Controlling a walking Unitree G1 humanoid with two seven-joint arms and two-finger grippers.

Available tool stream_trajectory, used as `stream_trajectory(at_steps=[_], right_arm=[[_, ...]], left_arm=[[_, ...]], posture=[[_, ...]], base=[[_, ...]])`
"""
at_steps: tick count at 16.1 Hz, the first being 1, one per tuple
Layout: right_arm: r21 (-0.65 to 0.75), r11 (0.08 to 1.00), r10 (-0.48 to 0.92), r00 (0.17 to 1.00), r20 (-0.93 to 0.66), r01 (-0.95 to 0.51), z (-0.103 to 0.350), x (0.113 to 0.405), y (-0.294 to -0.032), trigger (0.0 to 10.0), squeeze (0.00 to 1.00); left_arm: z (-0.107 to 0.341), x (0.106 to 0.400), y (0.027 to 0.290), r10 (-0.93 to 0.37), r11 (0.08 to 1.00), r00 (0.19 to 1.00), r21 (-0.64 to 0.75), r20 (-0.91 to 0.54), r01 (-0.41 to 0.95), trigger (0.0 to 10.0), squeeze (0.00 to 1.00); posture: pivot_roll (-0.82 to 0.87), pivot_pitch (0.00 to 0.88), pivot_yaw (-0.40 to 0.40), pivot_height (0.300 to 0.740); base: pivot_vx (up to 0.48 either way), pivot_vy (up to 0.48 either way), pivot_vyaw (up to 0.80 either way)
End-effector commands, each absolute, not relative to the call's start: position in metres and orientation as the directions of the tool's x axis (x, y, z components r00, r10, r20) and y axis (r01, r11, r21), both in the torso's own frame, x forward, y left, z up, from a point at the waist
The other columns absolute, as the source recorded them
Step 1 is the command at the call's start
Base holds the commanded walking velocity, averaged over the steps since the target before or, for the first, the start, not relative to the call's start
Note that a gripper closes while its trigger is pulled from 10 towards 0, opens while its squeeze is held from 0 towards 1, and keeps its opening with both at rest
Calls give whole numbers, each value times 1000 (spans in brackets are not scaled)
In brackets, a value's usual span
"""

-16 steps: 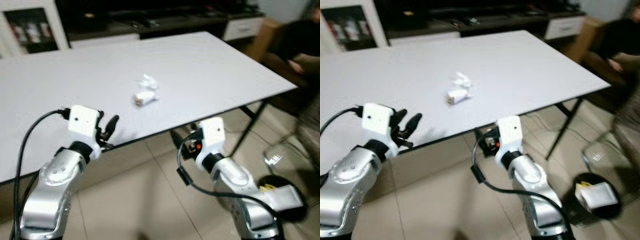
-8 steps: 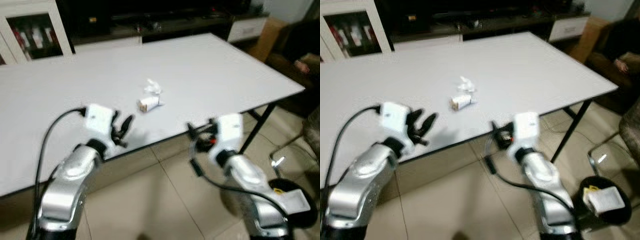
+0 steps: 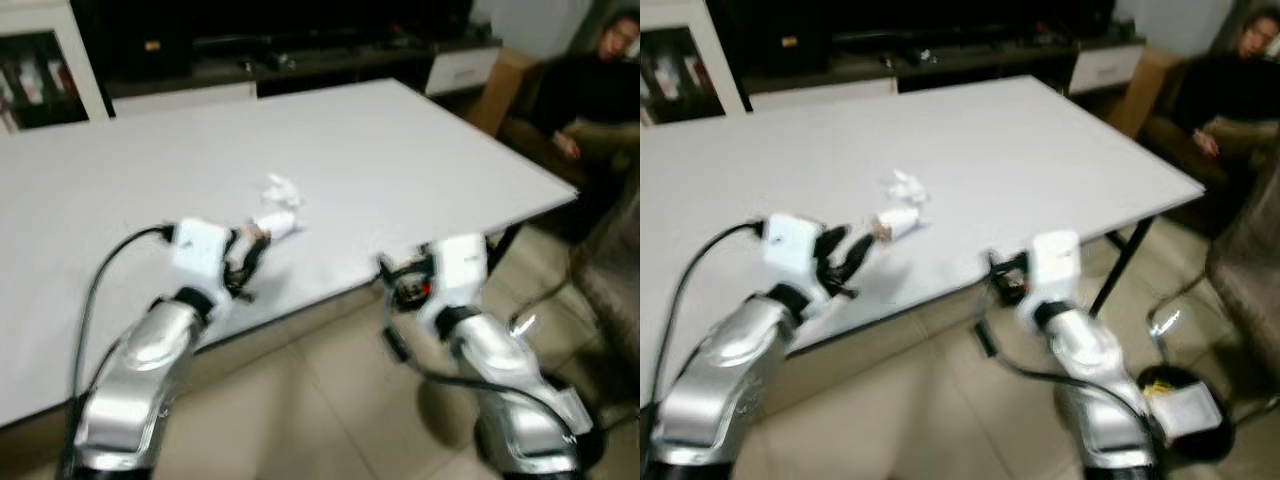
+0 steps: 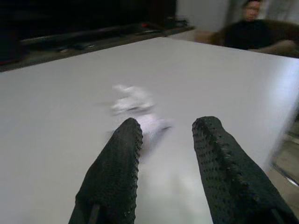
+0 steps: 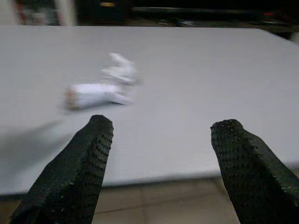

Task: Picking trash to rubbish bin

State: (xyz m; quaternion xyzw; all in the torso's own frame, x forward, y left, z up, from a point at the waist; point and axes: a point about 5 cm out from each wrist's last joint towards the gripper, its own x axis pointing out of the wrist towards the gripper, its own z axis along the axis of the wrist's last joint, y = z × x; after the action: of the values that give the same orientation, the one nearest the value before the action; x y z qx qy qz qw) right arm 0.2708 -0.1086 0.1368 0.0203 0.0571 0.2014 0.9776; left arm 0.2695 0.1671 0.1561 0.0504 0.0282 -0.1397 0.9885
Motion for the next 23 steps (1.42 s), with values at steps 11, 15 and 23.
stream_trajectory(at_steps=[11,15,23], right_arm=[[61,928,372,920,-125,-367,124,270,-115,10000,0],[65,936,351,928,-125,-345,124,266,-117,10000,0],[75,944,330,935,-131,-322,127,249,-124,10000,0]], left_arm=[[153,292,178,-268,958,961,88,-65,273,10000,0],[156,331,166,-377,921,925,80,-57,380,10000,1000],[145,372,153,-497,855,858,94,-130,510,10000,1000]], posture=[[-3,20,-29,740],[-18,42,-23,740],[-85,126,26,740]], base=[[209,0,0],[0,0,0],[0,0,0]])
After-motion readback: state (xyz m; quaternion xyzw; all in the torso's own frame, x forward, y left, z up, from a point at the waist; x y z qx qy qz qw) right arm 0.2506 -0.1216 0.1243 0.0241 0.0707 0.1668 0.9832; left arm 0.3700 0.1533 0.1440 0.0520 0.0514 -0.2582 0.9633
